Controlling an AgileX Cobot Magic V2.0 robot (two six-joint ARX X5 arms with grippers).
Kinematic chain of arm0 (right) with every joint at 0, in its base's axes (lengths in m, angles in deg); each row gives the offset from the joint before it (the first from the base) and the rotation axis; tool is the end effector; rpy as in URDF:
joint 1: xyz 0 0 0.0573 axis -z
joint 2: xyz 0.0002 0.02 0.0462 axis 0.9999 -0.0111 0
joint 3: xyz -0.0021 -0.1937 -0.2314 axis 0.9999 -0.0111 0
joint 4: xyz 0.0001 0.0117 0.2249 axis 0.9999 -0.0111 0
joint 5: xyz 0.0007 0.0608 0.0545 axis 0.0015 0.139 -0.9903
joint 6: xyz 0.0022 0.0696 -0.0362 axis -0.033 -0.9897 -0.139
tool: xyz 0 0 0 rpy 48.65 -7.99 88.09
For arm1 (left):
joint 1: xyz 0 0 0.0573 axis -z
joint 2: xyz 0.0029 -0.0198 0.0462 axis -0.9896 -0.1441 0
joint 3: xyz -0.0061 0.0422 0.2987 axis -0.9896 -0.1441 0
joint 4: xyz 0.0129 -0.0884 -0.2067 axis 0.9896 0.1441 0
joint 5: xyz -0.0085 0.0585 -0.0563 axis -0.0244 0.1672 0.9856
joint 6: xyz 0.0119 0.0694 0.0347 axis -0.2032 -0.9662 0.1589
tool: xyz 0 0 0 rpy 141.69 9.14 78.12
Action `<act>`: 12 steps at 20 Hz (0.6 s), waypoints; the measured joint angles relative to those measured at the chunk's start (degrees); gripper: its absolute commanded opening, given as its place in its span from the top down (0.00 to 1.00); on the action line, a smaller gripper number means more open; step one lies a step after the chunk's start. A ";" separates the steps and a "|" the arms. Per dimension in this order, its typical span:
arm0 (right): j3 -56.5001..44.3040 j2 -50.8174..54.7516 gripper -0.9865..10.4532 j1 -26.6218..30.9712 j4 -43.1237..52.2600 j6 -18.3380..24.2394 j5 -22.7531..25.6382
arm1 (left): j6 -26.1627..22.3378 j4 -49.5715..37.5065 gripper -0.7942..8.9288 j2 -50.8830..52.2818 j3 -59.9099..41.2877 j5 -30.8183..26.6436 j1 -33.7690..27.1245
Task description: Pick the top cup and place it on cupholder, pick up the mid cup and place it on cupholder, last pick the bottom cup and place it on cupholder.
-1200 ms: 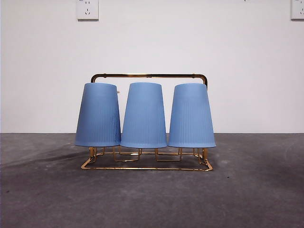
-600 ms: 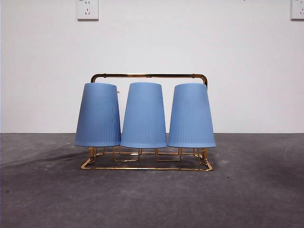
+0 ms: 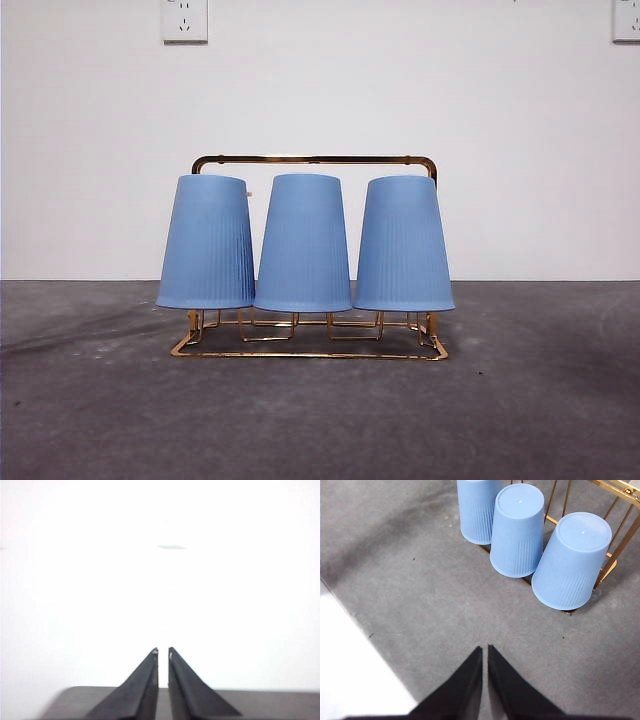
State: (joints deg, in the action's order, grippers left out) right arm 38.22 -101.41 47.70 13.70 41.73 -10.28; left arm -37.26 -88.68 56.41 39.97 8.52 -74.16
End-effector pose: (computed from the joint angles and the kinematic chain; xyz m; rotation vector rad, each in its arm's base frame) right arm 0.0946 0.0976 0.3434 -0.1047 0.7646 0.7996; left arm 0.0703 0.0035 0.3783 -0.0027 -0.2533 0.0714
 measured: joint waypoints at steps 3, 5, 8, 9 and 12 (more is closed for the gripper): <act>0.00 0.00 0.90 0.00 0.00 0.00 0.00 | -0.20 -1.60 0.89 7.23 -9.27 -2.49 -4.02; 0.00 0.00 0.90 0.00 0.00 0.00 0.00 | -0.26 -1.09 0.89 11.37 -15.28 -3.82 -6.23; 0.00 0.00 0.90 0.00 0.00 0.00 0.00 | -0.37 -0.87 0.89 15.82 -21.92 -3.93 -8.17; 0.00 0.00 0.90 0.00 0.00 0.00 0.00 | -0.37 -0.85 0.89 17.03 -23.61 -3.93 -8.57; 0.00 0.00 0.90 0.00 0.00 0.00 0.00 | -0.39 -0.96 0.89 19.93 -28.20 -3.93 -9.22</act>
State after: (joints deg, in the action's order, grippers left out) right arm 38.22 -101.41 47.70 13.70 41.73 -10.28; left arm -37.65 -89.64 76.34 11.77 4.59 -83.38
